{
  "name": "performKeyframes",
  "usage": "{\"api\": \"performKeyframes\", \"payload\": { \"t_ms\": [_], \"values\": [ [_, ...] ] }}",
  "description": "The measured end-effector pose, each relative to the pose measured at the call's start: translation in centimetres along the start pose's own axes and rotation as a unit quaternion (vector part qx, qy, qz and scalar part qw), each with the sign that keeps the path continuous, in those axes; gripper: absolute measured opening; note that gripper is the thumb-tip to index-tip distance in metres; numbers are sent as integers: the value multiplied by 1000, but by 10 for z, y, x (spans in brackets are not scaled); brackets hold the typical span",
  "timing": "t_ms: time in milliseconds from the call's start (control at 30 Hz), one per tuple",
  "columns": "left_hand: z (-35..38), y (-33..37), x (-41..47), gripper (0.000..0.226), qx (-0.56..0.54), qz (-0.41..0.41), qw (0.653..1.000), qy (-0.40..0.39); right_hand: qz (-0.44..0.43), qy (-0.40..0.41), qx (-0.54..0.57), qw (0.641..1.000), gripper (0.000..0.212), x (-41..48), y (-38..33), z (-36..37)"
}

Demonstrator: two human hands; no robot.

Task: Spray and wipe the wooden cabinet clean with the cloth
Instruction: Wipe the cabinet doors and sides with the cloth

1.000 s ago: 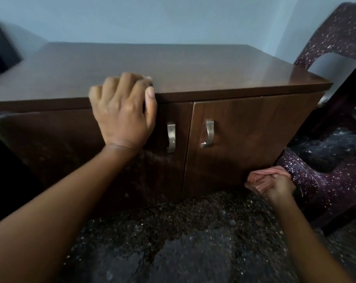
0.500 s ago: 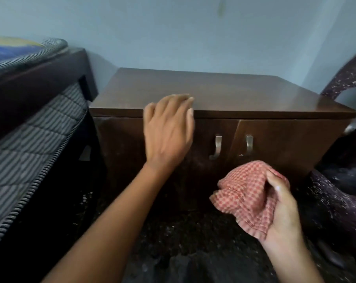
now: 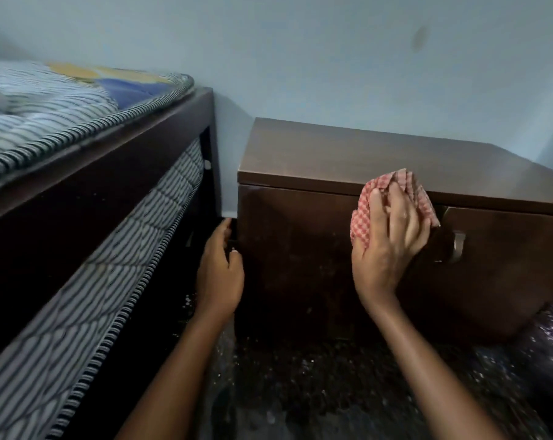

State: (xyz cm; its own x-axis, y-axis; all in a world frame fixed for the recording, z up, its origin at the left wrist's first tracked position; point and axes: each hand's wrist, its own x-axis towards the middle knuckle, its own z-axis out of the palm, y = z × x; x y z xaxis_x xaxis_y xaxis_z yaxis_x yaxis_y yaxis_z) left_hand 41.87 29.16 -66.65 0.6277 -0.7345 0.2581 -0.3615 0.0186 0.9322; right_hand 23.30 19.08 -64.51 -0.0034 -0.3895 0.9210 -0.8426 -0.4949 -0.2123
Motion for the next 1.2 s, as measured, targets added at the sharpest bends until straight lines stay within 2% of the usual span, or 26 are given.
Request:
{"api": "performKeyframes", "payload": {
  "t_ms": [67, 133, 167, 300, 433, 533, 633, 767, 833, 933, 1100, 1200],
  "values": [
    [0, 7, 3, 54, -92, -69, 992, -55, 5, -22, -23, 999, 64, -12, 6, 10],
    [0, 11, 2, 57, -119, -98, 985, -82, -3, -22, 0, 1000, 67, -13, 3, 16],
    [-1, 10, 1, 57, -128, -102, 983, -86, -28, -11, 16, 999, 65, -11, -4, 20],
    [-9, 5, 4, 54, -179, -115, 974, -80, -214, -26, 32, 976, 47, 3, -64, 36],
    [-17, 9, 4, 51, -202, -127, 967, -87, -276, -38, 29, 960, 46, 6, -102, 42],
    [-17, 11, 2, 50, -202, -121, 967, -93, -366, -51, 32, 929, 44, 16, -104, 40],
    [-21, 14, 0, 53, -205, -132, 964, -109, -451, -68, 6, 890, 41, 26, -70, 39],
    [-32, 14, -2, 50, -175, -148, 961, -158, -434, -52, -48, 898, 43, 19, 8, 29],
    [-33, 10, -1, 49, -153, -147, 961, -175, -423, -47, -44, 904, 44, 17, 20, 22],
    [-33, 8, 2, 49, -151, -147, 962, -172, -444, -50, -31, 894, 42, 24, 2, 26],
    [-32, 0, 5, 46, -172, -147, 961, -161, -537, -63, 27, 841, 39, 37, -62, 46],
    [-34, -4, 5, 41, -182, -149, 961, -148, -541, -82, 48, 836, 38, 34, -79, 50]
  ]
}}
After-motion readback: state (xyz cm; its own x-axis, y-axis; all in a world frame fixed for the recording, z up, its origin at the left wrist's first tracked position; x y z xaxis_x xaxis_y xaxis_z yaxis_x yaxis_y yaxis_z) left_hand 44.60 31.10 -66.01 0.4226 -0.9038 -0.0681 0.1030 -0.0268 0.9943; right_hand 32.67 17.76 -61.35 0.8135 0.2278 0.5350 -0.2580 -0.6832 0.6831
